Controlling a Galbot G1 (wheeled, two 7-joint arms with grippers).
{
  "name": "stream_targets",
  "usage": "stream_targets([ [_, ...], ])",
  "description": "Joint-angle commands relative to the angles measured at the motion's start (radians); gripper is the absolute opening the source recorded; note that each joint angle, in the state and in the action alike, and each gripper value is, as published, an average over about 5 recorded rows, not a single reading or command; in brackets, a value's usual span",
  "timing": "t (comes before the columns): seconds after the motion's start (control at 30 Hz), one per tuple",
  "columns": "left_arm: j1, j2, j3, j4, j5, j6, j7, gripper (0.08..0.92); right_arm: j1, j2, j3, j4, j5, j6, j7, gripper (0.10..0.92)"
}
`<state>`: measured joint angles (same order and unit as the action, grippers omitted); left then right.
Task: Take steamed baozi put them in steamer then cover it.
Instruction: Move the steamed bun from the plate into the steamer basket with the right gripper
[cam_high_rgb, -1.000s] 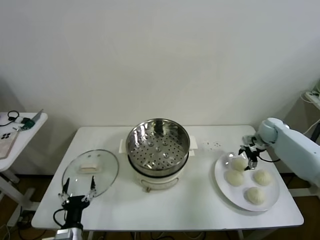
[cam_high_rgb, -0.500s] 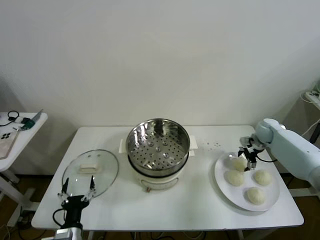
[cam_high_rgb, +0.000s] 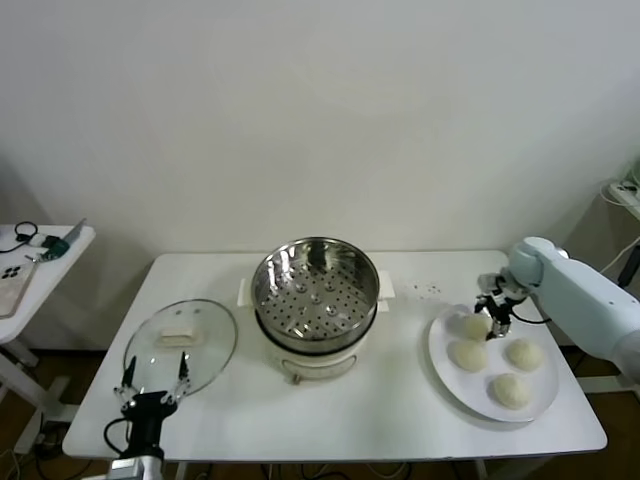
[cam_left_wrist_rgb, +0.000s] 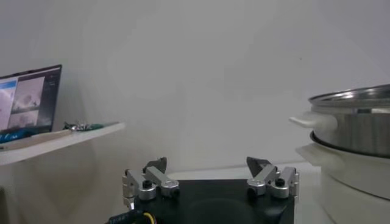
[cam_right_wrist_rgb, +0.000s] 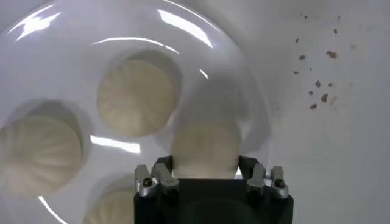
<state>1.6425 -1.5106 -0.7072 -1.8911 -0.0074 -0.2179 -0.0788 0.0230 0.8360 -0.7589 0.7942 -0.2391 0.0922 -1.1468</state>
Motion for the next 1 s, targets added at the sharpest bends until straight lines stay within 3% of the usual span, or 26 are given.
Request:
stream_targets([
  [0.03, 0.003, 0.0, -0.001, -0.004, 0.0, 0.0, -0.001, 0.823, 0.04, -0.012, -0.024, 0.036, 0.008, 0.01, 0.0, 0.704],
  [0.43, 0.013, -0.002, 0.006, -0.003, 0.002, 0.0, 0.0, 0.823, 0.545, -0.022, -0.407, 0.302, 0.103, 0.137, -0.011, 0.704],
  [0.7, 0.027, -0.007, 0.018, -0.004, -0.006, -0.009, 0.003, 0.823, 0.719, 0.129, -0.505, 0.418, 0.13, 0.187, 0.003, 0.708],
  [1.0, 0.051, 0.002, 0.022, -0.016, -0.037, -0.016, -0.003, 0.823, 0.668, 0.385, -0.495, 0.438, 0.05, 0.237, 0.016, 0.712],
])
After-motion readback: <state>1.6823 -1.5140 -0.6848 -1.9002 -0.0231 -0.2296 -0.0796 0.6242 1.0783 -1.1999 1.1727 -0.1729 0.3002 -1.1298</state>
